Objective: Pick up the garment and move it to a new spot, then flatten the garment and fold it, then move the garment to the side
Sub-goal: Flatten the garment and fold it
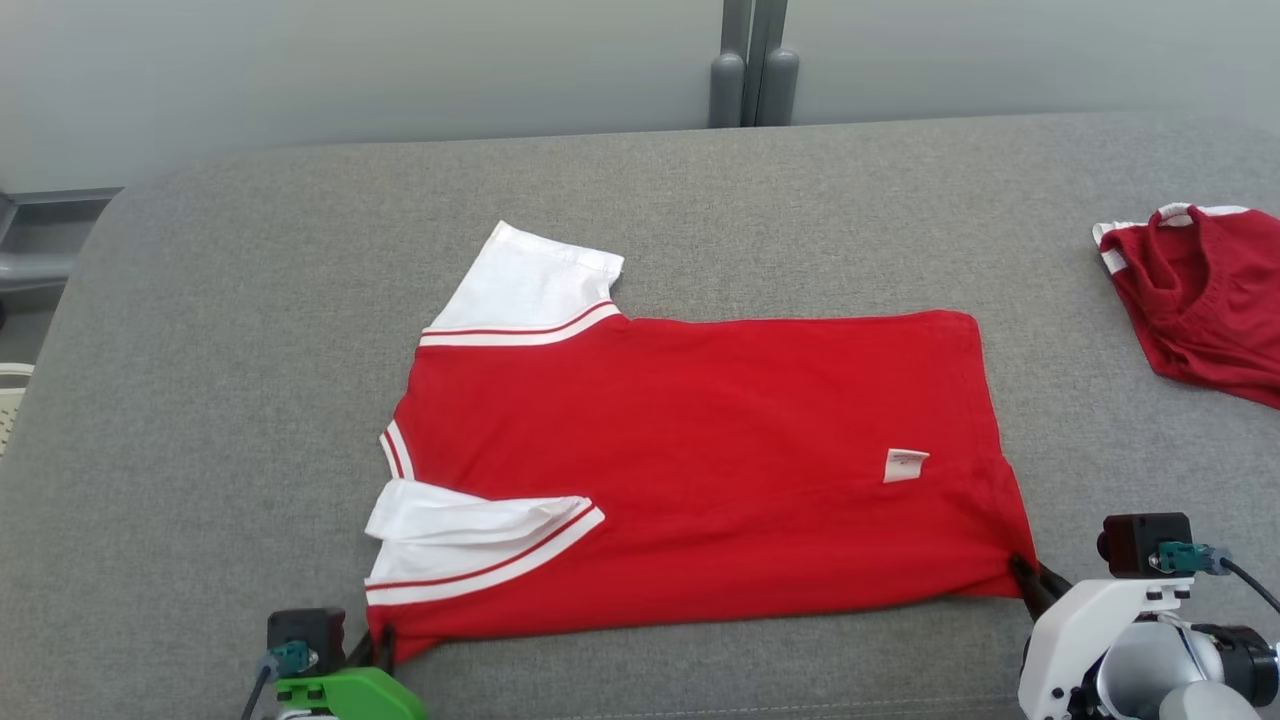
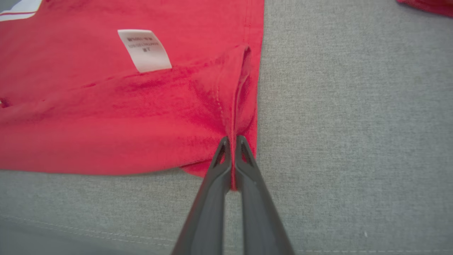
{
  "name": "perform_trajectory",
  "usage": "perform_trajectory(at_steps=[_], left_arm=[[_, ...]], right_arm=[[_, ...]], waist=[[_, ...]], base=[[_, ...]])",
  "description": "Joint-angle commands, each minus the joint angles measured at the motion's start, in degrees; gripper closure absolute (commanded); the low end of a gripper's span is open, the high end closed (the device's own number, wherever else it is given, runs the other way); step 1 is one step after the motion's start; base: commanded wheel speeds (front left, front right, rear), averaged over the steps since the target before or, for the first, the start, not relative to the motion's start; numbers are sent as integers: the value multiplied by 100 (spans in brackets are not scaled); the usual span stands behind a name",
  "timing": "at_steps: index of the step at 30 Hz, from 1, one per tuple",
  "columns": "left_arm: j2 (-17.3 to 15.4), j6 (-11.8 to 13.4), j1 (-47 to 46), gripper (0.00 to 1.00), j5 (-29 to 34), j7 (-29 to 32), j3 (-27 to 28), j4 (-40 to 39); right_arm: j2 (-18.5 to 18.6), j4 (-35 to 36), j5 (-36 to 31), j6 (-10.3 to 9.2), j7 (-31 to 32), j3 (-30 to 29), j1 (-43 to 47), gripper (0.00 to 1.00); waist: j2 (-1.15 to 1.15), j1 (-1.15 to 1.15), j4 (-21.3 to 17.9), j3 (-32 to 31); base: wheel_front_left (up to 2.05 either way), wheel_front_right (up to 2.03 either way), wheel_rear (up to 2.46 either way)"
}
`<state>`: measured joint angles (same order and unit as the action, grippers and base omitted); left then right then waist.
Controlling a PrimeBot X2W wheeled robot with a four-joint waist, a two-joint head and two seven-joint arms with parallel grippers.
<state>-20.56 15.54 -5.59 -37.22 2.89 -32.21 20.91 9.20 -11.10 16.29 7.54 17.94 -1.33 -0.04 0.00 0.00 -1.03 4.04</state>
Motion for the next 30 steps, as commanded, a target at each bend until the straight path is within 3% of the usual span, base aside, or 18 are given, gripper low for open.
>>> perform_trajectory(at_steps=[1, 2, 3, 17, 24, 30], left_arm=[[-57, -46, 83, 100, -26, 6, -28, 17], [-47, -87, 104, 52, -39, 40, -65, 45], [-26, -71, 117, 0, -67, -11, -35, 67], [191, 26, 235, 0, 53, -1570, 396, -5], [307, -185, 250, 0, 410, -1810, 1022, -731], [682, -605, 512, 0, 900, -1810, 1750, -1328]], right_arm=[[-6, -3, 5, -11, -6, -2, 64, 33], [-20, -30, 17, -11, -15, -3, 96, 0], [-32, -63, 18, -11, -38, -9, 121, 0], [-529, 19, -205, -10, -1150, -477, 292, 0], [-623, 10, -228, -9, -1935, -237, 69, 0], [-622, -307, -74, -9, -2392, 131, -181, 0]], waist=[[0, 0, 8, -22], [0, 0, 15, -43], [0, 0, 27, -66], [0, 0, 320, -536], [0, 0, 430, -668], [0, 0, 486, -844]], base=[[0, 0, 0], [0, 0, 0], [0, 0, 0], [0, 0, 0], [0, 0, 0], [0, 0, 0]])
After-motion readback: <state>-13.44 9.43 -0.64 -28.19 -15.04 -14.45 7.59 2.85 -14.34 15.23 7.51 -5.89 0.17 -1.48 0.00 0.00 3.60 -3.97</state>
